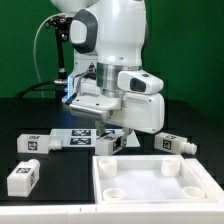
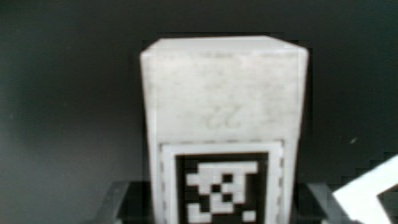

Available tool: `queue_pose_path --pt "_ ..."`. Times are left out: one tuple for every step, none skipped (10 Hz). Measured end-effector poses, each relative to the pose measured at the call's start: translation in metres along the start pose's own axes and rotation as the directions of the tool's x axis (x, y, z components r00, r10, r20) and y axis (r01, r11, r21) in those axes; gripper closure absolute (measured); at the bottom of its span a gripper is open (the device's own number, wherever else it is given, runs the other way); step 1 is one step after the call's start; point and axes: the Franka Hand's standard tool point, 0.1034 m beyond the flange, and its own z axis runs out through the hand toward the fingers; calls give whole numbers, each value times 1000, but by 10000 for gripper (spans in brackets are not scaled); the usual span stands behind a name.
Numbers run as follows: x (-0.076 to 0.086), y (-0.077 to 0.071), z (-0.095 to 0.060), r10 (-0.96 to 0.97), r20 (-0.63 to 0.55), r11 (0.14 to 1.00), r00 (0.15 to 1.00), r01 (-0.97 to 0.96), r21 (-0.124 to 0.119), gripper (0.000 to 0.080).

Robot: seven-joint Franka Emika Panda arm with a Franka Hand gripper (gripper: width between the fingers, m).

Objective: Assemble square table

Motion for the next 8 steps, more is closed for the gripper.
queue_pose_path --pt "0 -1 0 2 0 1000 1000 -2 1 514" --pt "0 -1 1 6 -1 1000 1000 -6 1 514" --pt "0 -1 1 7 -2 1000 1000 -7 2 514" --pt "1 -1 1 7 -2 1000 1000 -7 2 514" --pt "1 -1 2 5 -3 1000 1000 -5 3 514" --pt "3 -1 3 2 -6 1000 1000 -2 5 514" --pt "4 -1 4 0 -8 1000 1000 0 6 514" --pt "3 -2 6 -5 -12 1000 1000 5 14 514"
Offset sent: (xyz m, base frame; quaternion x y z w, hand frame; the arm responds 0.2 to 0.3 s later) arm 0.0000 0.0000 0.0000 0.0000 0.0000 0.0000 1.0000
